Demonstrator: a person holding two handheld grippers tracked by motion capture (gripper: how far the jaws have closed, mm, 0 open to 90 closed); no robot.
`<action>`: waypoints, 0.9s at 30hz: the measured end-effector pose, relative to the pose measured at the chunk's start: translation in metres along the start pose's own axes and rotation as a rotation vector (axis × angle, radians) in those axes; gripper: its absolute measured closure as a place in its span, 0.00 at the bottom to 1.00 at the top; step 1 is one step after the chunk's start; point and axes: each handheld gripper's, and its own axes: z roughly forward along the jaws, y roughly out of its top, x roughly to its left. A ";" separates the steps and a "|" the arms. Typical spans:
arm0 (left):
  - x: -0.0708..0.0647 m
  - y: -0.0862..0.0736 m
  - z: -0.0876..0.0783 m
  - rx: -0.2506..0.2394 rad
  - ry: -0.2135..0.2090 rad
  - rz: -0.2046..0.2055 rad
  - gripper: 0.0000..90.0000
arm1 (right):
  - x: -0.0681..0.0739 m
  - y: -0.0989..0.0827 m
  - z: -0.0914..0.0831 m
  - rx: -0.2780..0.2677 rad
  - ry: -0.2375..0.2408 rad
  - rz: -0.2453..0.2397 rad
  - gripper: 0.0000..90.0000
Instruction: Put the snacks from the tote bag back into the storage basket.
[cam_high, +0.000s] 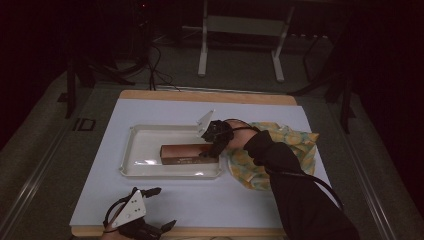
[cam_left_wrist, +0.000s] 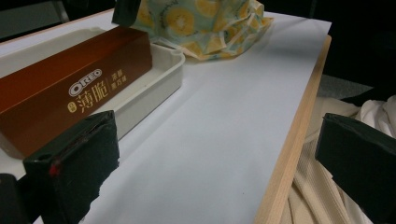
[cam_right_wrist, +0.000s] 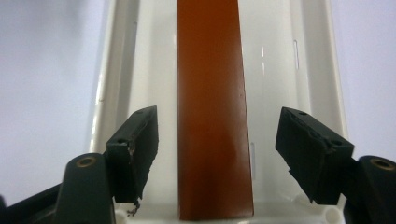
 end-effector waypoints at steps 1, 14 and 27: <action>0.000 0.000 0.000 0.000 0.000 0.000 0.00 | 0.000 0.000 0.000 0.000 0.000 0.000 0.32; 0.000 0.000 0.001 0.003 -0.003 -0.001 0.00 | -0.003 -0.015 -0.038 -0.036 -0.073 0.086 0.13; 0.001 0.000 0.001 0.008 -0.004 -0.002 0.00 | -0.008 -0.051 -0.069 -0.109 -0.158 0.186 0.12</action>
